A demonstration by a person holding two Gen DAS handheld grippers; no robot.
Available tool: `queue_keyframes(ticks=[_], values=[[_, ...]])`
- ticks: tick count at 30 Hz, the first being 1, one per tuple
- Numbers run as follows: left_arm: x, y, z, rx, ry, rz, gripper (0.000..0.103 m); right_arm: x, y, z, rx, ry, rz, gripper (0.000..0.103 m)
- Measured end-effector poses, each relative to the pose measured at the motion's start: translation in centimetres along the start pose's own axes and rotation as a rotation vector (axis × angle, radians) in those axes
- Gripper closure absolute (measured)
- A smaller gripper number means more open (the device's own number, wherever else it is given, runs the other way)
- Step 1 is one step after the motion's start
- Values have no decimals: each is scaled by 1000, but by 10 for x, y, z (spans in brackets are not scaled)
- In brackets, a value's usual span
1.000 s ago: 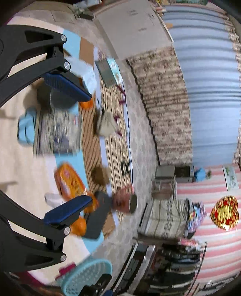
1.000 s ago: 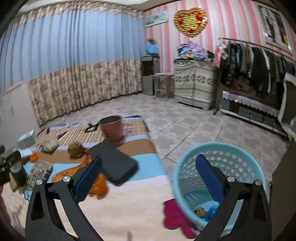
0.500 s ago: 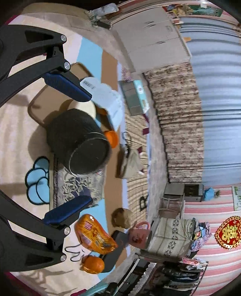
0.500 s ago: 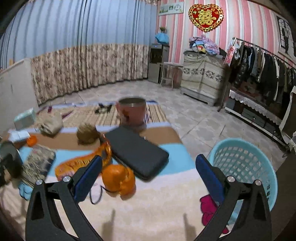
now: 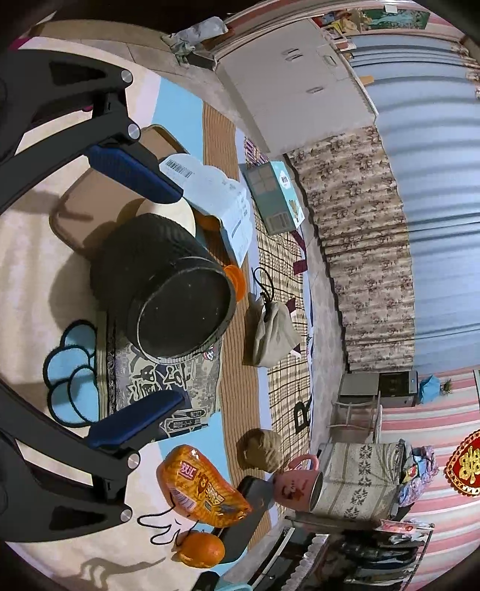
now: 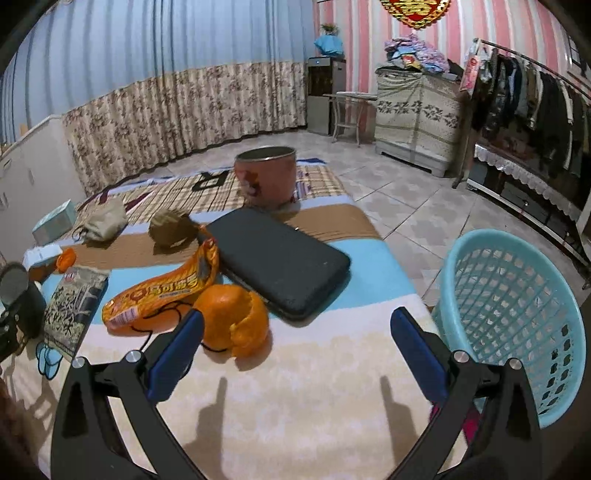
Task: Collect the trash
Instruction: 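Grasp the black cup with the left tool while the right tool grasps the orange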
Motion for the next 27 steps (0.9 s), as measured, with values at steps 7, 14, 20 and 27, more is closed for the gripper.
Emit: queue_keyframes(ticks=[7, 14, 20, 27], values=[[-1, 0, 3, -2, 3, 15, 21, 15, -3, 13, 36, 5, -43, 5], [8, 0, 3, -4, -15, -17, 29, 23, -3, 21, 55, 34, -67, 18], [5, 0, 2, -14, -4, 0, 30, 32, -5, 21, 69, 93, -100, 35], [6, 1, 2, -17, -12, -12, 30, 40, -6, 21, 76, 173, -120, 61]])
Point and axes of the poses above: each gripper's, at about its wrist camera, not at the fingertips, and z roughly the way its jaws point, x to its left, y to its top, the point moved 2 cm from there along z, roughly the way its jaws point
